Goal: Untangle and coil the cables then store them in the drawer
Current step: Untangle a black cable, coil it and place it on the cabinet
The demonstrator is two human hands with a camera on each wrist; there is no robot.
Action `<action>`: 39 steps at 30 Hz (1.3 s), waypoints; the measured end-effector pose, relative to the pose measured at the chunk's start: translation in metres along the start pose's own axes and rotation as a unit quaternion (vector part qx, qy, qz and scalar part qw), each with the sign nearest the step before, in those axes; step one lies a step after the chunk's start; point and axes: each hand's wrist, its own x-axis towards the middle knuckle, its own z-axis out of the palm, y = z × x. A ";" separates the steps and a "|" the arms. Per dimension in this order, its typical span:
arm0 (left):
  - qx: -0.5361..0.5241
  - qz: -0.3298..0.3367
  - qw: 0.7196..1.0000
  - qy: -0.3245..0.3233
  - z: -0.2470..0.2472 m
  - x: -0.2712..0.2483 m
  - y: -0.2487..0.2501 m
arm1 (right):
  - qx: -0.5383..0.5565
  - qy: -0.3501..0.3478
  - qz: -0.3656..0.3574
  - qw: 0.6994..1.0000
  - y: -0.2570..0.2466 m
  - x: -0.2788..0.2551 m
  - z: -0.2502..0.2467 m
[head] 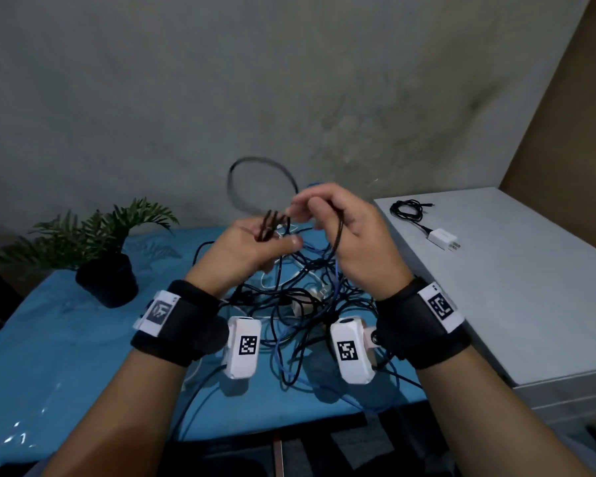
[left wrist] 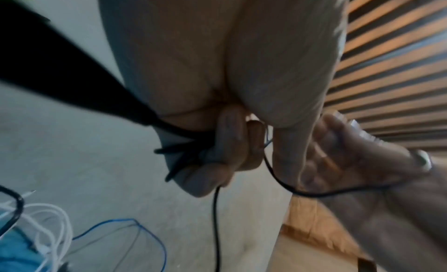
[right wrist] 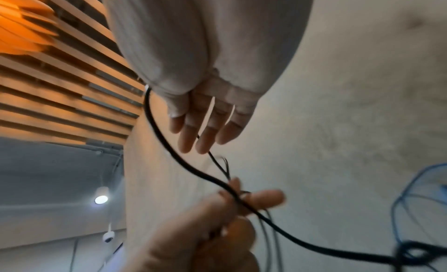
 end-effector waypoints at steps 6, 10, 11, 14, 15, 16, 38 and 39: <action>-0.001 0.020 0.999 0.027 0.022 -0.003 0.003 | 0.110 -0.030 -0.038 0.993 -0.021 -0.001 0.000; -0.132 0.071 0.982 0.113 0.020 -0.001 0.021 | -0.024 -0.003 0.084 0.996 0.007 0.002 -0.007; -0.163 0.084 0.976 0.119 0.018 -0.002 0.026 | -0.085 -0.022 0.130 0.988 0.018 0.000 -0.007; -0.236 0.141 0.955 0.111 0.015 -0.006 0.041 | -0.167 -0.141 0.183 0.959 0.046 -0.011 0.000; -0.246 0.155 0.951 0.106 0.015 -0.007 0.045 | -0.188 -0.170 0.181 0.950 0.051 -0.013 0.003; -0.252 0.165 0.948 0.102 0.014 -0.008 0.048 | -0.194 -0.184 0.179 0.947 0.054 -0.015 0.006; -0.198 -0.174 0.964 0.028 -0.002 0.003 0.010 | 0.119 0.124 0.340 0.925 0.050 -0.004 -0.040; -0.250 -0.200 0.948 0.003 -0.004 0.003 0.009 | 0.112 0.161 0.355 0.914 0.056 -0.004 -0.046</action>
